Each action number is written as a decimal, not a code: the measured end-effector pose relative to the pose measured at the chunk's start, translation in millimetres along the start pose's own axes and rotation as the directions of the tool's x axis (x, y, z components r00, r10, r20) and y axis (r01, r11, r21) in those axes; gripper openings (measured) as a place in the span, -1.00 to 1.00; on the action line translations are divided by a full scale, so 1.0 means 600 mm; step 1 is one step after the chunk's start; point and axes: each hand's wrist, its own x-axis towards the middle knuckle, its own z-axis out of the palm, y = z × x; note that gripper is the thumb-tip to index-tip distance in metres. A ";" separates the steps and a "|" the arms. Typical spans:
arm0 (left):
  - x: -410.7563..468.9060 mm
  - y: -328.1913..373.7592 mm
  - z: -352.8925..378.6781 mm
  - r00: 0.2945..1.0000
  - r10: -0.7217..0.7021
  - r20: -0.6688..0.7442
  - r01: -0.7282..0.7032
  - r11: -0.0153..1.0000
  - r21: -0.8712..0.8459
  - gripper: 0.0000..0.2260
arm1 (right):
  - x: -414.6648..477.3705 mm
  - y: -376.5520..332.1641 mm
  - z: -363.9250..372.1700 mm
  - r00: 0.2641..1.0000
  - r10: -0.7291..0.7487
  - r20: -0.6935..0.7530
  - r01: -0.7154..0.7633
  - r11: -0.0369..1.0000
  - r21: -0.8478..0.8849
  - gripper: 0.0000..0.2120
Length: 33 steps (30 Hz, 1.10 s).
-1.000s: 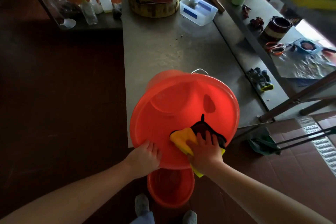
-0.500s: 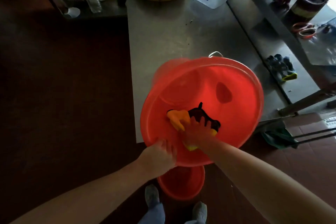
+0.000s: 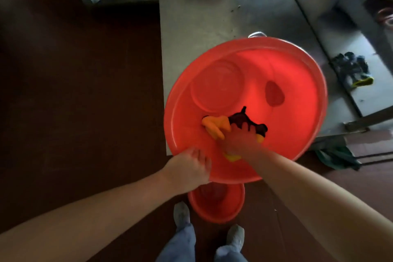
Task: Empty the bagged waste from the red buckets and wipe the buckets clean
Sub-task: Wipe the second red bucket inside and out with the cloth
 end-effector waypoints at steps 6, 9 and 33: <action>0.002 -0.006 -0.017 1.000 0.010 -0.025 -0.007 0.994 0.106 -0.67 | -0.142 0.026 0.009 0.992 -0.082 0.096 0.084 0.996 -0.026 -0.42; 0.009 -0.004 -0.022 0.999 0.011 -0.030 -0.007 0.995 0.102 -0.68 | -0.165 0.041 0.006 0.993 -0.076 0.091 0.082 0.994 -0.073 -0.41; -0.013 -0.049 0.002 0.998 0.048 0.029 -0.046 0.997 -0.063 -0.53 | 0.058 -0.029 -0.021 0.983 0.048 0.176 -0.043 0.998 -0.035 -0.33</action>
